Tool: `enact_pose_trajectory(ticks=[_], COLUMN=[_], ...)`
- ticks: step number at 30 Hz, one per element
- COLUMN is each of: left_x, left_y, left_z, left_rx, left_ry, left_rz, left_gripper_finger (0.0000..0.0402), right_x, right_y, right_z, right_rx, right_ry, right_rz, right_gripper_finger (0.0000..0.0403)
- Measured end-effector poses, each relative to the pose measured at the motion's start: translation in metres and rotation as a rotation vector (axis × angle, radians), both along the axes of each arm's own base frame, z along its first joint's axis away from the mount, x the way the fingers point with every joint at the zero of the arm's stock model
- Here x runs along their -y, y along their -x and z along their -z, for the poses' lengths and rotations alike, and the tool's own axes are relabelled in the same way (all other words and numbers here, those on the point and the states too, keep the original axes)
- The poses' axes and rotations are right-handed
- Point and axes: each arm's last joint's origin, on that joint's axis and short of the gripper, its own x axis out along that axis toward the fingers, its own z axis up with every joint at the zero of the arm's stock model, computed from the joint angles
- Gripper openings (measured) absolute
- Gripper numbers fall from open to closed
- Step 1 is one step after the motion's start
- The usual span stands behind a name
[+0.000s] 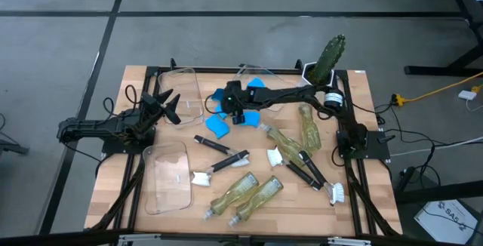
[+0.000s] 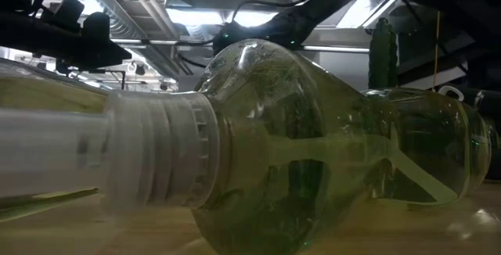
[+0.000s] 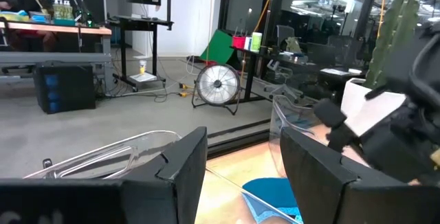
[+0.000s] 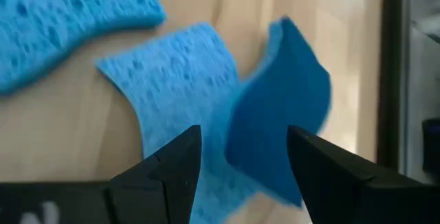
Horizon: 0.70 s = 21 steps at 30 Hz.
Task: Pick & Place Kitchen Sink Supplies
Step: Put the blue sponge into the top right transparent bin
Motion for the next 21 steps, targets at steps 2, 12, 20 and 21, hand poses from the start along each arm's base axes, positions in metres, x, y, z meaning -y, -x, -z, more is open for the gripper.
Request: enact_pose_trajectory(ticks=[2, 12, 20, 21], left_x=[0.0, 0.0, 0.0, 0.0], left_y=[0.0, 0.0, 0.0, 0.0], left_z=[0.0, -0.0001, -0.0001, 0.0], left_rx=[0.0, 0.0, 0.0, 0.0], left_ry=[0.0, 0.0, 0.0, 0.0], left_rz=[0.0, 0.0, 0.0, 0.0], left_gripper_finger=[0.018, 0.018, 0.018, 0.018], right_x=[0.0002, 0.004, 0.004, 0.004], right_y=[-0.0036, -0.0054, -0.0022, -0.0018], right_z=[0.0032, 0.0062, 0.0082, 0.0085], right_rx=[-0.015, -0.041, -0.085, -0.089], right_ry=[0.001, 0.079, 0.097, 0.097], right_rz=[-0.007, 0.056, 0.078, 0.078], right_gripper_finger=[0.0211, 0.0155, 0.0036, 0.0022])
